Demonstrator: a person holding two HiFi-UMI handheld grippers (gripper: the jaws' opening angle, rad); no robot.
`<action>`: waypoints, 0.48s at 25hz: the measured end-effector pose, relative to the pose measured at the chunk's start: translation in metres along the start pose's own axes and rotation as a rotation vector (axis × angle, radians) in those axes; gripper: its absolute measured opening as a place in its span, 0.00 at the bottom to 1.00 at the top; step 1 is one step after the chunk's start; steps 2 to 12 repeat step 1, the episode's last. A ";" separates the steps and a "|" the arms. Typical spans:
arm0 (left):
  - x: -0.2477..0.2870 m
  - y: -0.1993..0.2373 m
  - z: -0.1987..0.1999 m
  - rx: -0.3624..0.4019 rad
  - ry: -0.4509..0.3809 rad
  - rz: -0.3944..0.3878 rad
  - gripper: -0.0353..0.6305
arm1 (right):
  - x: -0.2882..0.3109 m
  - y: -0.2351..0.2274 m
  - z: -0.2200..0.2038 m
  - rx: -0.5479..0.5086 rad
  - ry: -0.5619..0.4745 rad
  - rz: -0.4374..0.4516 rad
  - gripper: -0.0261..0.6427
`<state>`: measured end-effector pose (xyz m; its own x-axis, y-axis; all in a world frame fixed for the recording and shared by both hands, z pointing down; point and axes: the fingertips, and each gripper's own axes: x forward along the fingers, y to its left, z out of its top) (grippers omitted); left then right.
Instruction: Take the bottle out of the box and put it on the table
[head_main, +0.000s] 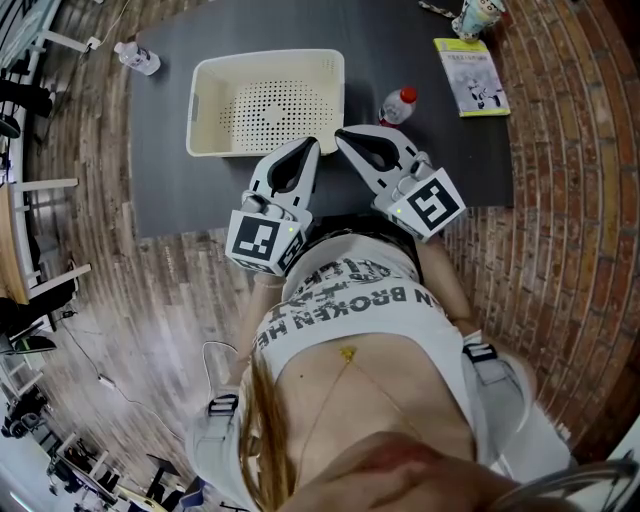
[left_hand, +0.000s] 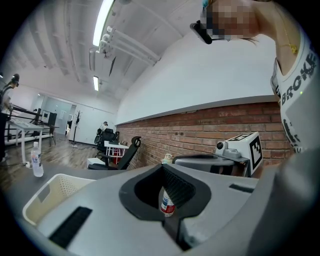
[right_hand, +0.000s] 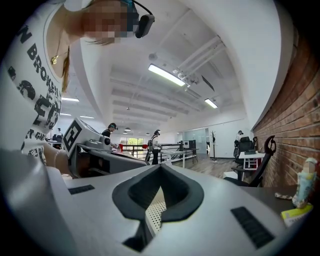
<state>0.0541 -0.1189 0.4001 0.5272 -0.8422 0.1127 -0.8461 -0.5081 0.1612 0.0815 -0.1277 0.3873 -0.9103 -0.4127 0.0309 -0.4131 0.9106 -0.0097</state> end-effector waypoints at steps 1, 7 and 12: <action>0.000 0.000 0.000 0.000 0.001 -0.001 0.06 | 0.000 0.000 0.000 0.001 0.001 -0.001 0.05; 0.000 0.000 0.000 0.000 0.001 -0.001 0.06 | 0.000 0.000 0.000 0.001 0.001 -0.001 0.05; 0.000 0.000 0.000 0.000 0.001 -0.001 0.06 | 0.000 0.000 0.000 0.001 0.001 -0.001 0.05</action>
